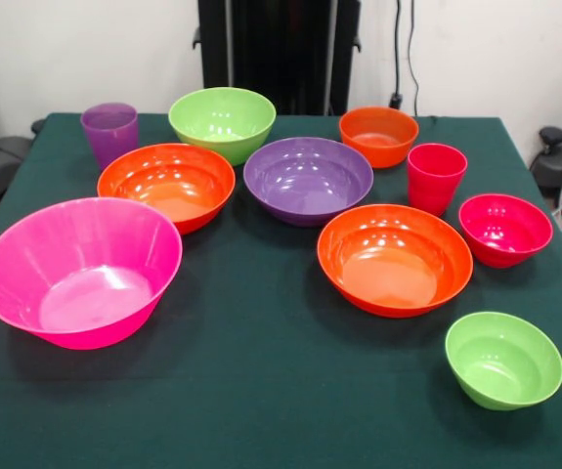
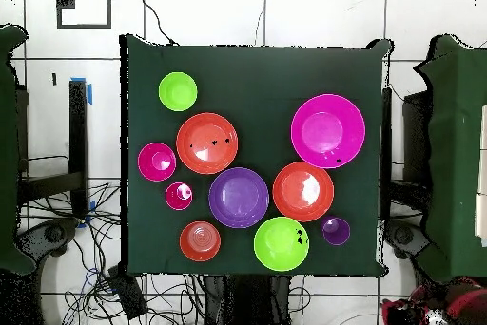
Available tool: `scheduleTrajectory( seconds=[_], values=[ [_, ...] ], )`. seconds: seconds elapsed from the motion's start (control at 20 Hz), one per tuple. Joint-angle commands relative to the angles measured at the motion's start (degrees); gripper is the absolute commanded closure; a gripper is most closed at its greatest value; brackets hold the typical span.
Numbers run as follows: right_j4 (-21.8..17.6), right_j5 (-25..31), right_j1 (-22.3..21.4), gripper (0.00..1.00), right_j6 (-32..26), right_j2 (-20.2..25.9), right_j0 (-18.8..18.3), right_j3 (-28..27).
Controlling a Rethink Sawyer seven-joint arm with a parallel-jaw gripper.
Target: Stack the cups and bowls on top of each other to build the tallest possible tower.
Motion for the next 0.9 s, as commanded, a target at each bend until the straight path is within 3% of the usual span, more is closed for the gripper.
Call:
scheduleTrajectory(
  seconds=[0.05,0.9],
  values=[
    [-0.5,-4.6,1.0,0.00,-1.4,-4.8,4.6,9.5],
    [-2.2,-4.8,2.8,0.00,-3.6,-8.8,6.6,7.0]
  ],
)
